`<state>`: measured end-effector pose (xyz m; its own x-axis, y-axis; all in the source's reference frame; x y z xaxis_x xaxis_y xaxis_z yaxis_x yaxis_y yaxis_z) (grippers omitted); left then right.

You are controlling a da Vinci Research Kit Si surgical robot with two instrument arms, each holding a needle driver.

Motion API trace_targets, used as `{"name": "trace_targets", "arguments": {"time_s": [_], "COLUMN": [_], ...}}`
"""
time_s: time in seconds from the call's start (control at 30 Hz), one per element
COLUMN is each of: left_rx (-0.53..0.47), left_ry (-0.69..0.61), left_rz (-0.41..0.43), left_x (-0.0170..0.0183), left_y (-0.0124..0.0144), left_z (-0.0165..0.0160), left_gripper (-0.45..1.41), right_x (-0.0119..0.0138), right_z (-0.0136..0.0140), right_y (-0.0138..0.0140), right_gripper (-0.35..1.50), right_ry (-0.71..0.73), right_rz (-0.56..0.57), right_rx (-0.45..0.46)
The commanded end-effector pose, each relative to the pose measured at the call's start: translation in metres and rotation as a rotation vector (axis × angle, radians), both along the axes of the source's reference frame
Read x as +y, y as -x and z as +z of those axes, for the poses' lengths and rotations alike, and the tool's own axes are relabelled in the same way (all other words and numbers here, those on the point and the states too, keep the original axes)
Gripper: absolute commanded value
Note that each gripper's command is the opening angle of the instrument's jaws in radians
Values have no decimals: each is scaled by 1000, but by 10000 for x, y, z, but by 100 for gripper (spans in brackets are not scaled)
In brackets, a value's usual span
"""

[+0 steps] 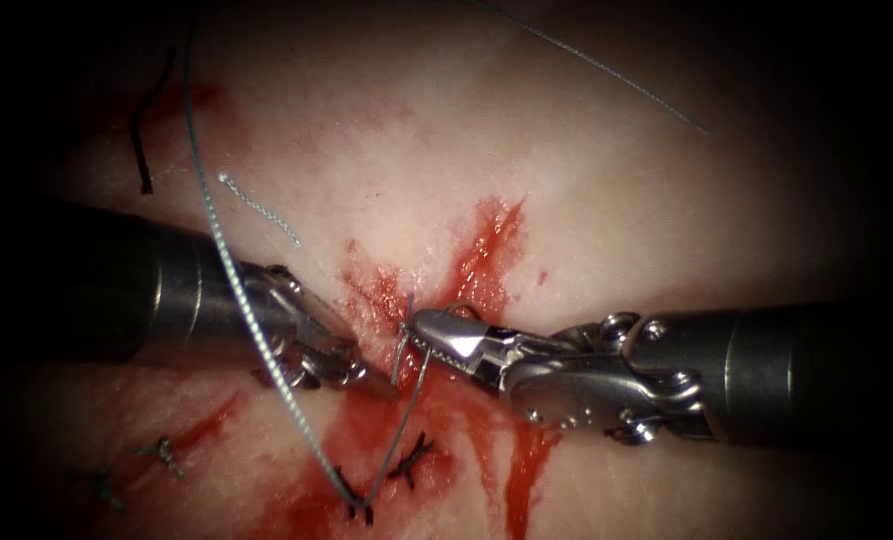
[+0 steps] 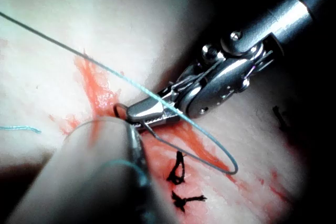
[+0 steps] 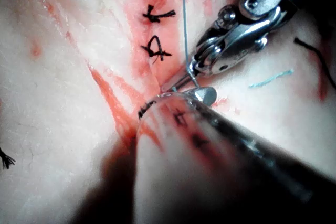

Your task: Wound Closure

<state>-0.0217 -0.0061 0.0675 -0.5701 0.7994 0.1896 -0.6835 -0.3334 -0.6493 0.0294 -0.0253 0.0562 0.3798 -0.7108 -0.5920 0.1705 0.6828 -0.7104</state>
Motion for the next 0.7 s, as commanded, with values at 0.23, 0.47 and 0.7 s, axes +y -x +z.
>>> {"name": "trace_targets", "arguments": {"time_s": [0.23, 0.47, 0.7], "left_rx": [0, 17, 14], "left_ry": [0, -12, 1], "left_rz": [0, 31, 16], "left_x": [-3, -10, 3], "left_y": [5, 2, 8], "left_z": [6, 11, 2], "left_gripper": [-45, -45, -45], "right_x": [32, 40, 41], "right_z": [-18, -11, -11], "right_y": [1, 10, 11], "right_gripper": [-35, -35, -35], "right_ry": [-95, -197, -210], "right_rz": [202, 292, 308], "right_rx": [93, 127, 132]}}
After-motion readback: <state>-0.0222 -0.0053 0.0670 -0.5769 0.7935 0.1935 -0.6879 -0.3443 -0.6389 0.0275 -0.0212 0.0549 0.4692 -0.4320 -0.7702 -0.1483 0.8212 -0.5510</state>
